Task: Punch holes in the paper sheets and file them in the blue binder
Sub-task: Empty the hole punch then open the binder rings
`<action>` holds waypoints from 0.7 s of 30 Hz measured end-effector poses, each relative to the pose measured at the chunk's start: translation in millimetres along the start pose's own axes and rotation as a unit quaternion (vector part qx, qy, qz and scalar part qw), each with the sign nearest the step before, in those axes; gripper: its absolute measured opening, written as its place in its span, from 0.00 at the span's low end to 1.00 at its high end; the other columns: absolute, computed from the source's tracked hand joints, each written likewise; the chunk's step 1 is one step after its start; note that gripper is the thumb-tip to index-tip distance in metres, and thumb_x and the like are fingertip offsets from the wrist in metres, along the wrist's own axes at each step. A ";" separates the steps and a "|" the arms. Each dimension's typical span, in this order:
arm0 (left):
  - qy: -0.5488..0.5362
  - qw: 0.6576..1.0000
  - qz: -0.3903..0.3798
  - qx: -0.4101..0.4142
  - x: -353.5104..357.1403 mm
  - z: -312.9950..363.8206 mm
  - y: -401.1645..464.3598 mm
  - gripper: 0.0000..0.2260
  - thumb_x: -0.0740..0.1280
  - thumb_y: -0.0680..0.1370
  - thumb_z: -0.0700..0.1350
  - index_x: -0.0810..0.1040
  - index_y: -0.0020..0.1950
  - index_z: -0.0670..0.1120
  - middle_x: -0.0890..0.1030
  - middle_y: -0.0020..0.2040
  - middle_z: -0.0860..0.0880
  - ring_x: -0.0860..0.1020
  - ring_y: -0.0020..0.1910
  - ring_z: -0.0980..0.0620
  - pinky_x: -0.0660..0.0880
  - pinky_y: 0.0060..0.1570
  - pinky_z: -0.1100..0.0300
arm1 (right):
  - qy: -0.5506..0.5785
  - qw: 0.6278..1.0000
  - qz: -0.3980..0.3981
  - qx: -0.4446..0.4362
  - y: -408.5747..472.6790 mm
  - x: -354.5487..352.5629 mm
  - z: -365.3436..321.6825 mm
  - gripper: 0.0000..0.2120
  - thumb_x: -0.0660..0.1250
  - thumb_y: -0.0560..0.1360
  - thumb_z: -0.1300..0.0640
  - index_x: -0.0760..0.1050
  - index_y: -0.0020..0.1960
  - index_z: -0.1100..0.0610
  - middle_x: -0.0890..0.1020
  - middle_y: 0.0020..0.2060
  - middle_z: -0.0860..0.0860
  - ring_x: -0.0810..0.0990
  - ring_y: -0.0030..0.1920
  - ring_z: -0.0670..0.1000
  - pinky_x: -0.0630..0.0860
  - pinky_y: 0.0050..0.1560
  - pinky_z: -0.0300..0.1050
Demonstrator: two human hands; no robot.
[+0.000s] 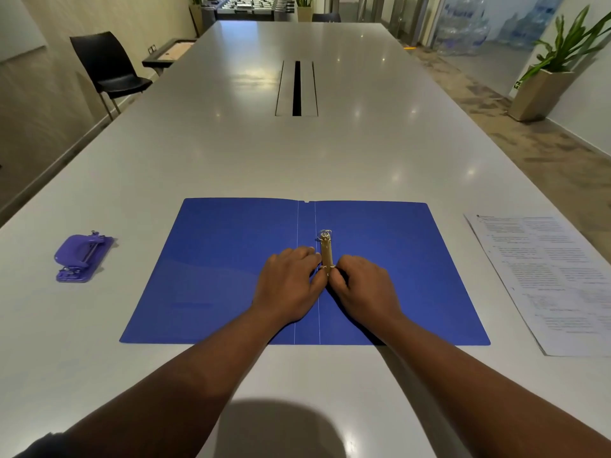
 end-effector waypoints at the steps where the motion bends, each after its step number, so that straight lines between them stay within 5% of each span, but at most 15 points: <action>1: 0.000 1.000 -0.003 -0.002 0.1 0.0 0.2 0.14 0.56 0.82 0.57 0.78 0.47 0.53 0.74 0.42 0.57 0.70 0.38 0.54 0.62 0.39 0.57 | -0.001 1.000 0.001 -0.002 -0.1 0.1 0.0 0.19 0.61 0.81 0.51 0.59 0.34 0.50 0.67 0.28 0.48 0.65 0.28 0.49 0.57 0.29 0.45; 14: 0.004 1.000 -0.022 -0.002 4.2 -3.1 -1.3 0.16 0.52 0.82 0.53 0.79 0.52 0.51 0.79 0.50 0.55 0.76 0.44 0.53 0.73 0.44 0.53 | 0.012 1.000 0.025 0.004 -0.3 2.3 6.1 0.15 0.64 0.78 0.55 0.66 0.35 0.58 0.72 0.28 0.52 0.71 0.31 0.53 0.68 0.32 0.55; 21: -0.002 0.999 -0.040 0.023 6.9 -6.8 -2.7 0.23 0.55 0.81 0.62 0.69 0.74 0.56 0.76 0.62 0.55 0.74 0.57 0.50 0.71 0.55 0.51 | 0.027 0.999 0.037 -0.016 -2.7 -1.6 5.0 0.12 0.65 0.78 0.53 0.73 0.38 0.56 0.76 0.30 0.48 0.74 0.33 0.49 0.71 0.33 0.51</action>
Point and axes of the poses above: each hand's wrist, its own y-axis towards the middle knuckle, its own x-axis out of the palm, z = x × y, the point moved 4 cm from there along y, towards the middle knuckle
